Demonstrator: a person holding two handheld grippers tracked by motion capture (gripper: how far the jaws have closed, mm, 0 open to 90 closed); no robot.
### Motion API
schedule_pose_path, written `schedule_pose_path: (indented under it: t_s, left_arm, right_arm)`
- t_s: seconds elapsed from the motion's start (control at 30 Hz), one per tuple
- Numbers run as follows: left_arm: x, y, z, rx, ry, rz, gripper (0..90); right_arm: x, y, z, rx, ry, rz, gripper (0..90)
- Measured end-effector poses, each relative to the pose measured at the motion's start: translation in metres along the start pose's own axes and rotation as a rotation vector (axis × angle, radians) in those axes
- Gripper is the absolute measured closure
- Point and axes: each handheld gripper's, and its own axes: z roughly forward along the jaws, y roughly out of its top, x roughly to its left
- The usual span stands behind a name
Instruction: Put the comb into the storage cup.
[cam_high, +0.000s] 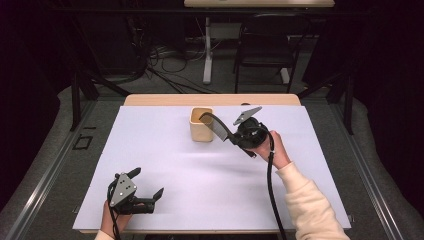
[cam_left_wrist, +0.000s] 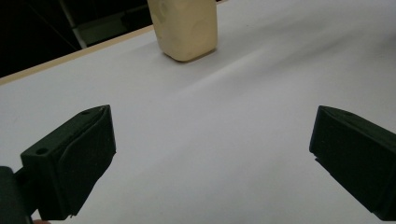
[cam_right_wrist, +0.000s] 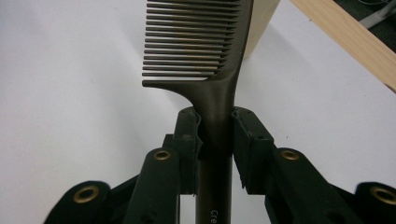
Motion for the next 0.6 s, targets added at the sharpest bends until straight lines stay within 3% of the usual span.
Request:
schedule_pose_path:
  t_s: [0.6]
  left_arm:
    - [-0.001,0.0,0.0,-0.003,-0.002,0.003,0.4]
  right_arm:
    - [-0.006,0.018,0.001,-0.01,-0.02,0.014,72.3]
